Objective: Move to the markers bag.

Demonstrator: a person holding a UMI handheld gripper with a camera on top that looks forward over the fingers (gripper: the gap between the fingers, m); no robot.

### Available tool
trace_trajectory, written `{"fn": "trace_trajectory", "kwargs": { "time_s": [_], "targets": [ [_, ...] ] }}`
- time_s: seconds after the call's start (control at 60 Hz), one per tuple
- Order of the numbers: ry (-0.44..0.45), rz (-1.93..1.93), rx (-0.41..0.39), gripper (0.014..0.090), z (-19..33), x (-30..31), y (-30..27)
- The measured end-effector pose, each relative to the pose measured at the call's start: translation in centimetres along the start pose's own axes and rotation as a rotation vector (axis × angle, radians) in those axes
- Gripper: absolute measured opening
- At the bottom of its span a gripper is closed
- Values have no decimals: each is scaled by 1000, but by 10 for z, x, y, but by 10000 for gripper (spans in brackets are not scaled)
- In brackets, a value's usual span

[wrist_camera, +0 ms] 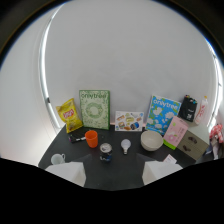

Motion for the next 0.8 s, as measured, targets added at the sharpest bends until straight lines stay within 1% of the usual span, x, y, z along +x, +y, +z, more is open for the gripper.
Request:
{"fn": "trace_trajectory", "kwargs": {
  "time_s": [0.217, 0.383, 0.5, 0.6, 0.7, 0.8],
  "targets": [
    [48, 16, -11, 862, -19, 33, 14],
    [119, 35, -27, 864, -28, 91, 25],
    [188, 49, -17, 863, -32, 148, 21],
    [247, 54, 10, 864, -27, 202, 7],
    [300, 46, 53, 862, -13, 261, -17],
    [341, 29, 97, 863, 13, 324, -43]
  ]
}}
